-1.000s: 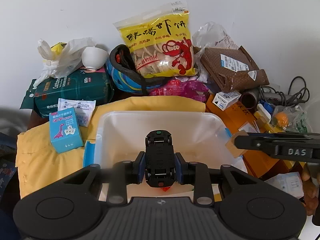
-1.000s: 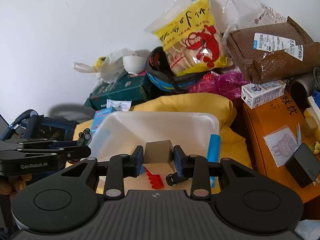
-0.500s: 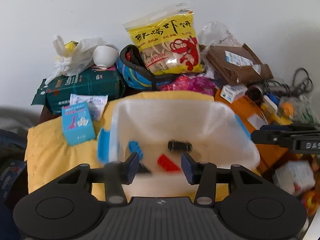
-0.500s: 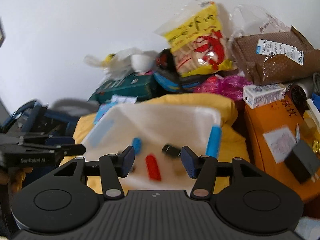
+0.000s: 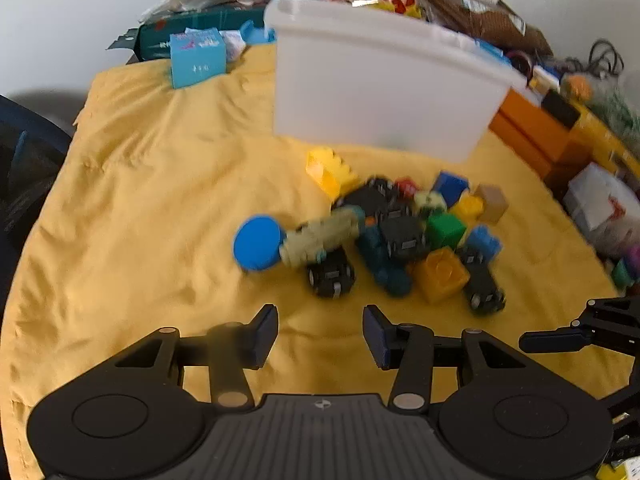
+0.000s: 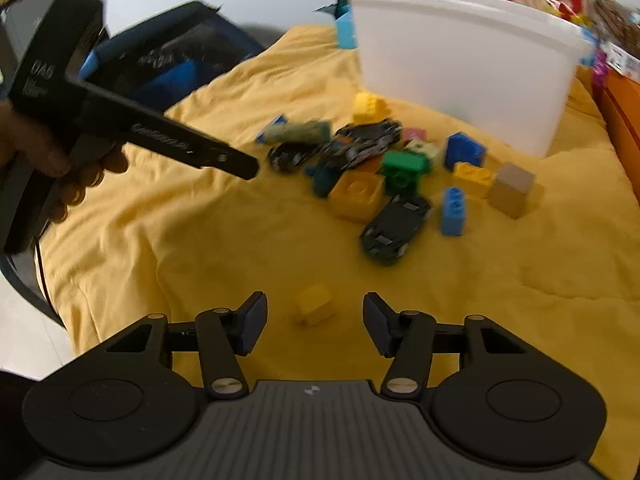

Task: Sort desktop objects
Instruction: 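Grasp the small yellow brick with the right tool while the left tool grasps another black car, then lower the yellow brick into the bin with the right tool while the left tool drops the black car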

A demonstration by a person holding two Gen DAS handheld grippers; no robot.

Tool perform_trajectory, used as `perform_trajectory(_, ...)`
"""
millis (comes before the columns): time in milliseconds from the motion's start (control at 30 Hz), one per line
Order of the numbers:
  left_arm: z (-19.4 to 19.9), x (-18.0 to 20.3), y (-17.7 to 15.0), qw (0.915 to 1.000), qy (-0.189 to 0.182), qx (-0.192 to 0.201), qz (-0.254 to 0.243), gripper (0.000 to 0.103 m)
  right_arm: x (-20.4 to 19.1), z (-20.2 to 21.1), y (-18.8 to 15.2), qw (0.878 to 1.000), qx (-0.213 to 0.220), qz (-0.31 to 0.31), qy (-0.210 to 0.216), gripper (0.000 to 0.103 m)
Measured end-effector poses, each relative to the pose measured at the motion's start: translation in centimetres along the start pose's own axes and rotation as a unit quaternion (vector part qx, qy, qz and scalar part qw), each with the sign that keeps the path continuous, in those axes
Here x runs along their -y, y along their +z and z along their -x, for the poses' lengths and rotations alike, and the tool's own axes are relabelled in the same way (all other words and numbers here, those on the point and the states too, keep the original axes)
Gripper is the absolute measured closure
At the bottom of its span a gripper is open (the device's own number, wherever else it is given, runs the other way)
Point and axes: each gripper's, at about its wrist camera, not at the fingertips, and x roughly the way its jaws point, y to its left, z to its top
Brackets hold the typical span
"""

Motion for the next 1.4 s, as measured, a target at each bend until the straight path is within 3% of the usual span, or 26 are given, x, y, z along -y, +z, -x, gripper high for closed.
perform_trajectory(133,-1.2,0.1,0.3,1.0000,0.004,-0.005,0.000,0.052,-0.2,-0.6,0.2,1.000,-0.010,0.017,-0.007,0.073)
perform_trajectory(400,-4.2,0.5,2.3,0.9999,0.010,-0.005,0.010,0.052,1.7,1.1,-0.5,1.000,-0.003,-0.024,-0.020,0.073)
perform_trajectory(433,-4.4,0.5,2.6,0.9999,0.007,-0.007,0.013,0.054,2.0,1.2,-0.5,0.999,-0.003,-0.030,-0.023,0.073)
perform_trajectory(533,-4.6,0.6,2.7,0.9998,0.015,-0.010,0.000,0.071,2.8,2.0,-0.3,0.999,0.007,-0.046,-0.028,0.073)
perform_trajectory(700,-2.1,0.5,3.1,0.9999,-0.009,0.003,-0.008,0.071,5.2,4.3,1.1,0.994,0.047,-0.096,-0.033,0.073)
perform_trajectory(900,2.9,1.0,5.2,0.9984,-0.039,0.039,0.003,0.071,7.9,7.1,4.6,0.985,0.106,-0.131,-0.040,0.073)
perform_trajectory(1100,5.8,1.7,9.3,0.9953,-0.058,0.077,0.003,0.071,9.8,8.7,9.8,0.979,0.155,-0.123,-0.049,0.073)
perform_trajectory(1400,6.2,1.9,15.9,0.9932,-0.059,0.101,0.007,0.071,13.4,8.7,16.1,0.973,0.163,-0.149,-0.067,0.073)
